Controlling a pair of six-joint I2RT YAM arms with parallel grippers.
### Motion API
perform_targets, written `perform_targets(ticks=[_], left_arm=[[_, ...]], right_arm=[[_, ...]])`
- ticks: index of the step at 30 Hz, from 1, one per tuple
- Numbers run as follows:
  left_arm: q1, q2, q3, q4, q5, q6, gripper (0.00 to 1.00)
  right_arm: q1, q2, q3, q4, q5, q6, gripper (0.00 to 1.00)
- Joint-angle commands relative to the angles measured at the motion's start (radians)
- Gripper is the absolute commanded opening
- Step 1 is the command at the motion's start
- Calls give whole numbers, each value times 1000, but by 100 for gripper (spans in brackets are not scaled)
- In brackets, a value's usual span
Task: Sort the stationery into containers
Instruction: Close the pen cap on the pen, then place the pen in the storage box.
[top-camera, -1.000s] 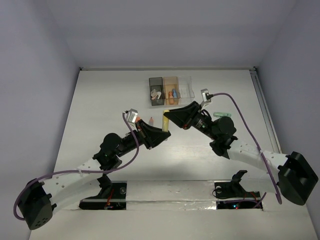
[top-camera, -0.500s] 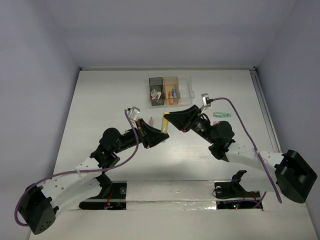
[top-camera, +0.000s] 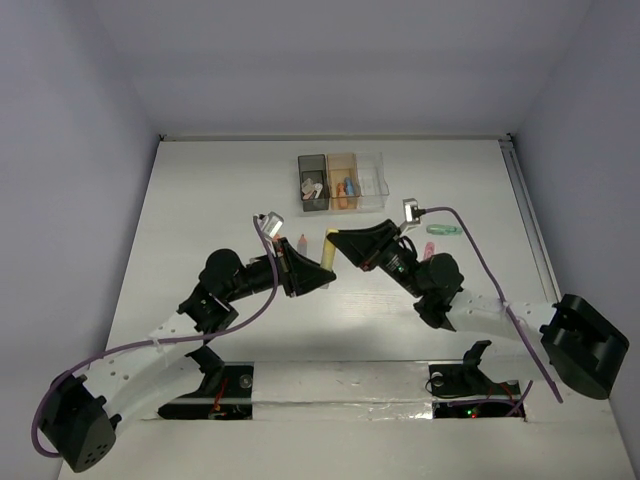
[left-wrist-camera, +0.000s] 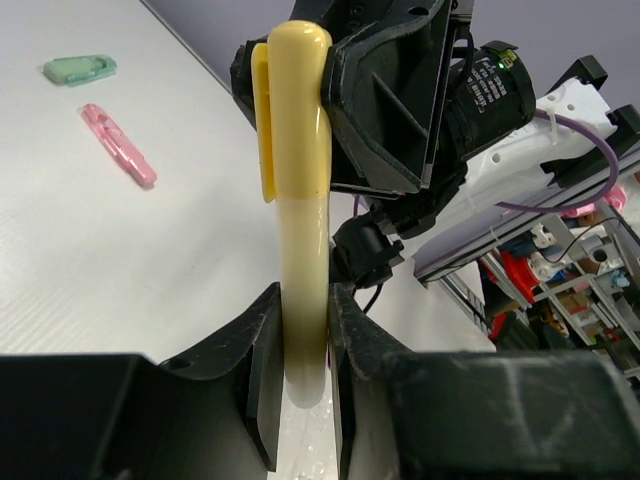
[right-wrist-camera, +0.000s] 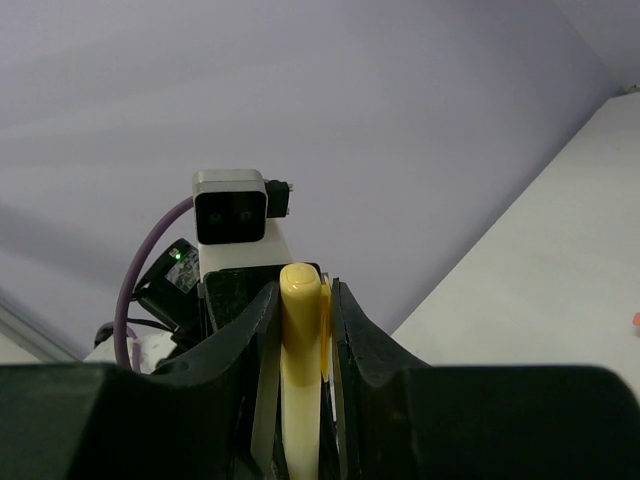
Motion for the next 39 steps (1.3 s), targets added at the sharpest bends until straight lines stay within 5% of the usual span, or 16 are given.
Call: perform_targets(ticks=[1, 8, 9, 10, 11, 13, 14, 15, 16, 25, 32, 39], left_arm=[[83, -70, 188, 385, -235, 8, 0], [84, -44, 161, 383, -195, -19, 3], [84, -50, 144, 356, -189, -20, 18], [84, -57, 133, 336, -189, -18, 18], [84, -66, 122, 318, -182, -16, 38], [84, -111, 102, 231, -182, -4, 58], [84, -129, 89, 190, -187, 19, 83], [84, -151, 84, 93, -190, 37, 95], [84, -200, 82, 31, -196, 57, 99], [84, -513, 82, -416, -446, 224, 99], [84, -444, -20, -335, -371, 177, 99], [84, -415, -108, -227, -337, 151, 99]], right_arm=[[103, 28, -110, -296, -273, -24, 0], [103, -9, -63, -342, -211, -65, 0], [103, -21, -26, -387, -158, -90, 0], [103, -27, -6, -416, -158, -108, 0], [103, -34, 19, -447, -91, -125, 0], [103, -40, 90, -519, -20, -162, 0], [78, -37, 112, -540, 46, -188, 0], [64, -32, 132, -553, 69, -194, 0], [50, -26, 146, -542, 83, -199, 0], [-194, 120, 368, -617, 102, -301, 0], [-471, 366, 664, -867, -7, -458, 0], [-595, 695, 1100, -1126, -81, -590, 0]])
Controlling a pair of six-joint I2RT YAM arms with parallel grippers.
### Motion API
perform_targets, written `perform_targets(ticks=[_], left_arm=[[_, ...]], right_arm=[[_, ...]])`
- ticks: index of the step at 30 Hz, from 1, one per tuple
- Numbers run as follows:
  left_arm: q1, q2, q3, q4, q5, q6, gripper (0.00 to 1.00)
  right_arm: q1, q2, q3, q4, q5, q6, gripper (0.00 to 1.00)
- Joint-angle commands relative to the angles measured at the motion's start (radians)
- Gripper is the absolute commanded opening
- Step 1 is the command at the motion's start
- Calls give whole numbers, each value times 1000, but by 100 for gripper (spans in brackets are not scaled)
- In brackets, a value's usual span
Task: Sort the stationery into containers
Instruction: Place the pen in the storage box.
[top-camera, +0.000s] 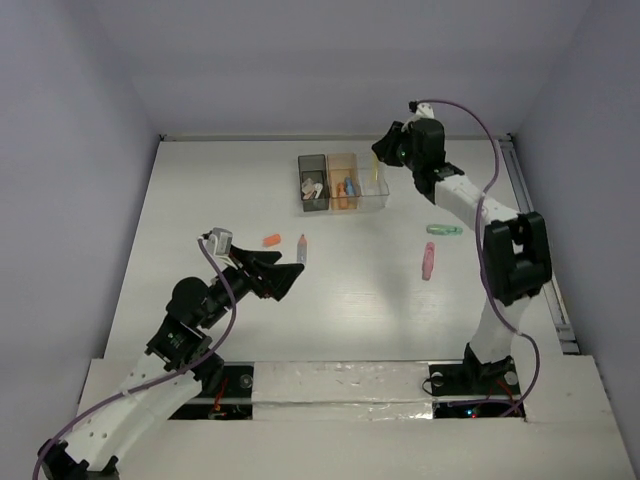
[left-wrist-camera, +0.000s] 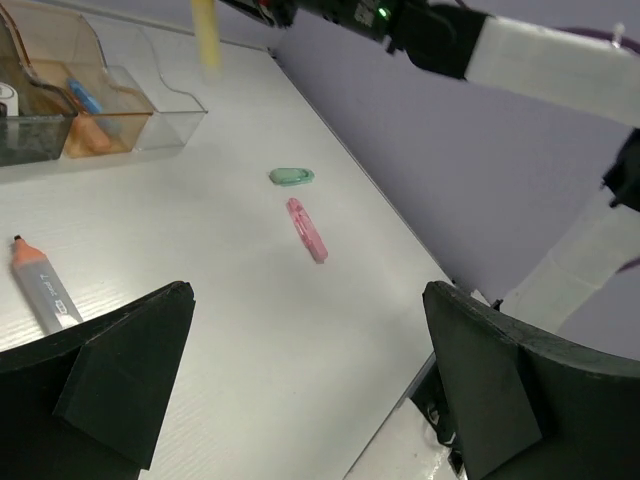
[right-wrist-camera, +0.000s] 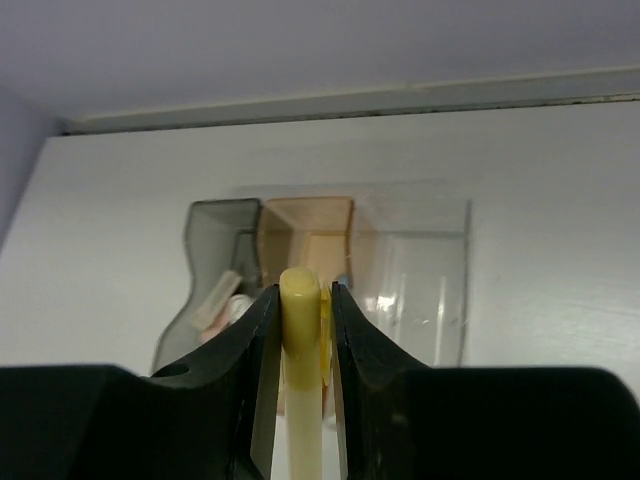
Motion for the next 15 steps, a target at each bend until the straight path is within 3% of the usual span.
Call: perform_targets(ticks=[1, 8, 10, 11, 12, 15], left_arm=[[0, 3, -25, 124, 34, -19, 99], [0, 12, -55, 134, 25, -9, 99], [0, 12, -56, 141, 28, -11, 99], [0, 13, -59, 144, 29, -12, 99], [0, 18, -61, 148, 32, -13, 99], [0, 36, -65, 157, 38, -17, 99]], right_arm=[[-27, 135, 230, -216, -60, -115, 0], [-27, 356, 488, -363, -57, -149, 0], [-27, 394, 528, -388, -43, -146, 7], [-27, 408, 548, -406, -45, -146, 13], [-27, 419, 568, -423, -52, -145, 29], [-27, 408, 579, -437, -45, -134, 61]])
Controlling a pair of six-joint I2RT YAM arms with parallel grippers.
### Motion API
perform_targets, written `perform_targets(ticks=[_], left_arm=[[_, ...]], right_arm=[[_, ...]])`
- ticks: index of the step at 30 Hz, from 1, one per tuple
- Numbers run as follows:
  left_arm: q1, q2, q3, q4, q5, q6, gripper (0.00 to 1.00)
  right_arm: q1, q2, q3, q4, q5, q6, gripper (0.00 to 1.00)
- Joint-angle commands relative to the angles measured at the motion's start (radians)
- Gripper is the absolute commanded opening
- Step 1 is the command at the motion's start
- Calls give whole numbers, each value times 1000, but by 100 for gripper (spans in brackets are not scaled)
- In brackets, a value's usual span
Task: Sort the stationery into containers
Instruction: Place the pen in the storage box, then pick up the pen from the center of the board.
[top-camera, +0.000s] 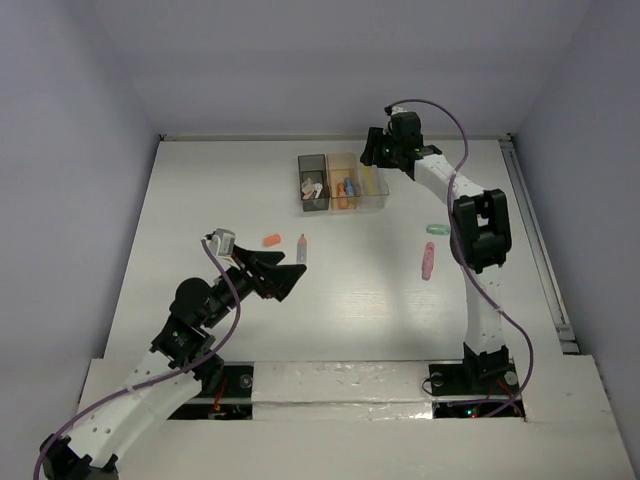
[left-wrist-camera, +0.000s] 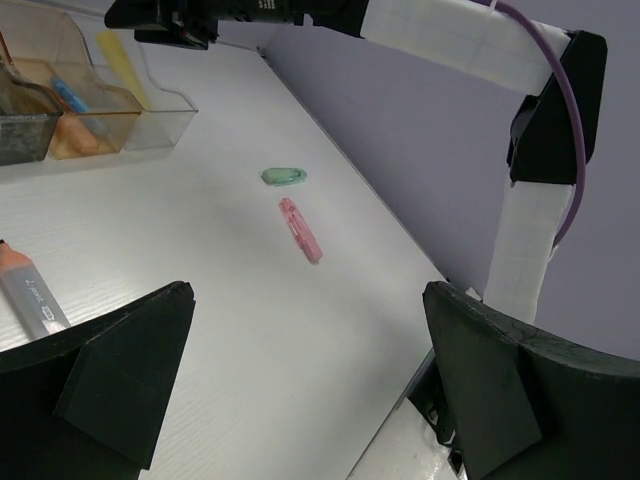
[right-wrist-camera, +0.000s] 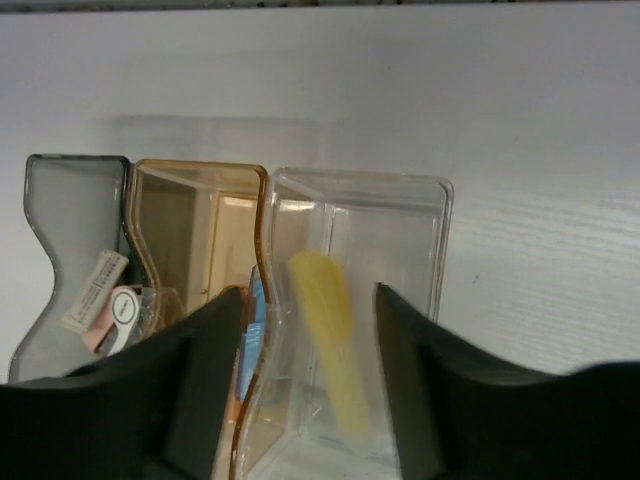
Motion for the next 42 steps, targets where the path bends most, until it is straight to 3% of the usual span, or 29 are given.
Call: perform_targets(ticks=[1, 3, 7, 13, 16, 20, 31, 35, 42], left_arm=[[0, 24, -15, 74, 17, -8, 99], [0, 28, -14, 77, 21, -9, 99], [0, 33, -4, 82, 27, -11, 99], [-9, 54, -14, 123, 57, -18, 99], [-9, 68, -24, 151, 78, -21, 99], [-18, 74, -32, 174, 100, -23, 99], [-27, 1, -56, 158, 90, -24, 99], [-36, 5, -60, 166, 95, -24, 99], [-36, 34, -66, 201, 110, -26, 99]], right_arm=[[4, -38, 48, -29, -5, -10, 66], [4, -81, 25, -23, -1, -5, 74], [4, -232, -151, 50, 25, 15, 76], [4, -635, -713, 149, 189, 90, 71], [-5, -801, -942, 114, 271, 127, 71], [-43, -915, -1087, 37, 297, 167, 71], [-82, -684, -986, -96, 283, 125, 76], [-82, -604, -932, -133, 308, 124, 71], [-82, -628, -944, -158, 348, 127, 61]])
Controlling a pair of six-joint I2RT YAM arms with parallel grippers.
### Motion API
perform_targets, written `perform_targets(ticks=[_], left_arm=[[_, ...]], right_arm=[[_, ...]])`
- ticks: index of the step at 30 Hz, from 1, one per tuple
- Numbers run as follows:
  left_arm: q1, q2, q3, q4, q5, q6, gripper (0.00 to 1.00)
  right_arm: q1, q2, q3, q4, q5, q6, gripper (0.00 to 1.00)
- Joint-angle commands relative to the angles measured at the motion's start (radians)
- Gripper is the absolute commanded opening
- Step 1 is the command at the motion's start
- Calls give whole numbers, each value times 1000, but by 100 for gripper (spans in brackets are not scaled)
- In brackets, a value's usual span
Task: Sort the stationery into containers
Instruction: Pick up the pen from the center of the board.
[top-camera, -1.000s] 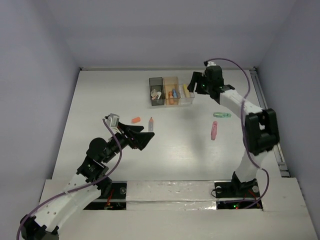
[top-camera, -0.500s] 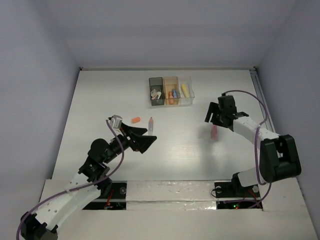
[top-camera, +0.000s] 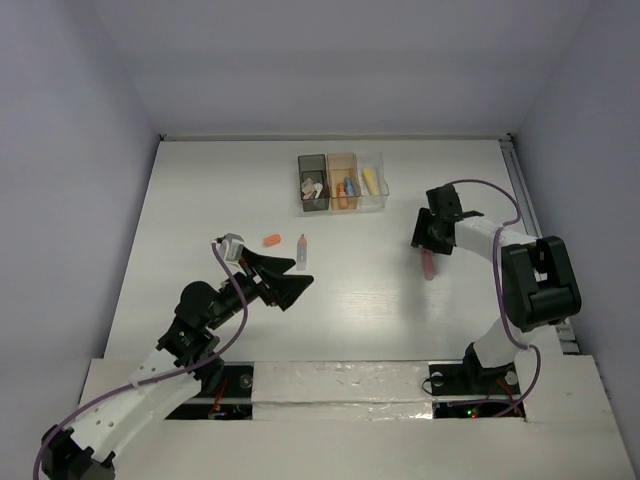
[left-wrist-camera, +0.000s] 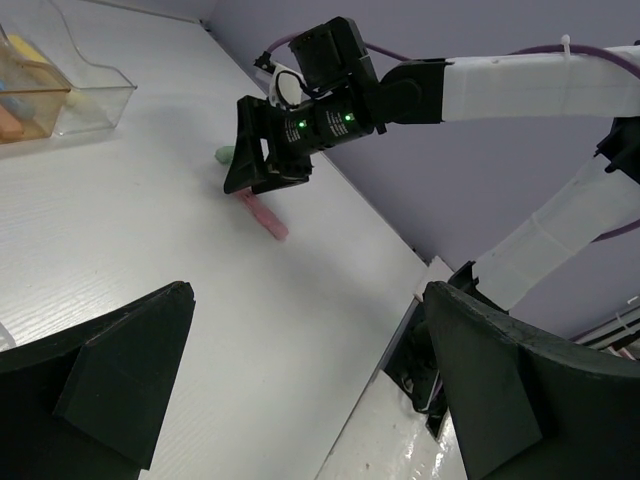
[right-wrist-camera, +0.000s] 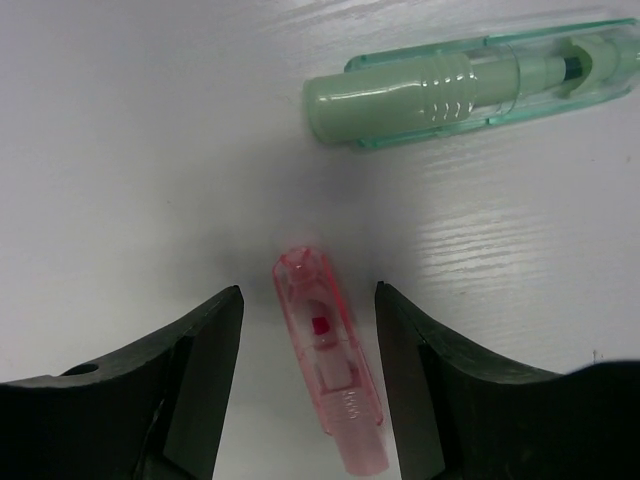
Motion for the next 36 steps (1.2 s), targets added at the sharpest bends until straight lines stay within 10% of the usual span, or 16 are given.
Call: perform_targets(ticks=[1, 7, 21, 36], left_arm=[[-4, 23, -2, 93, 27, -3, 99], [-14, 66, 2, 128, 50, -10, 99], [-204, 264, 24, 183, -79, 10, 99], [-214, 672, 83, 435, -123, -43, 99]], right_arm=[[-4, -26, 21, -46, 42, -6, 61], [-4, -46, 30, -98, 20, -34, 58], [-4, -83, -52, 58, -260, 50, 5], [233, -228, -59, 186, -346, 194, 3]])
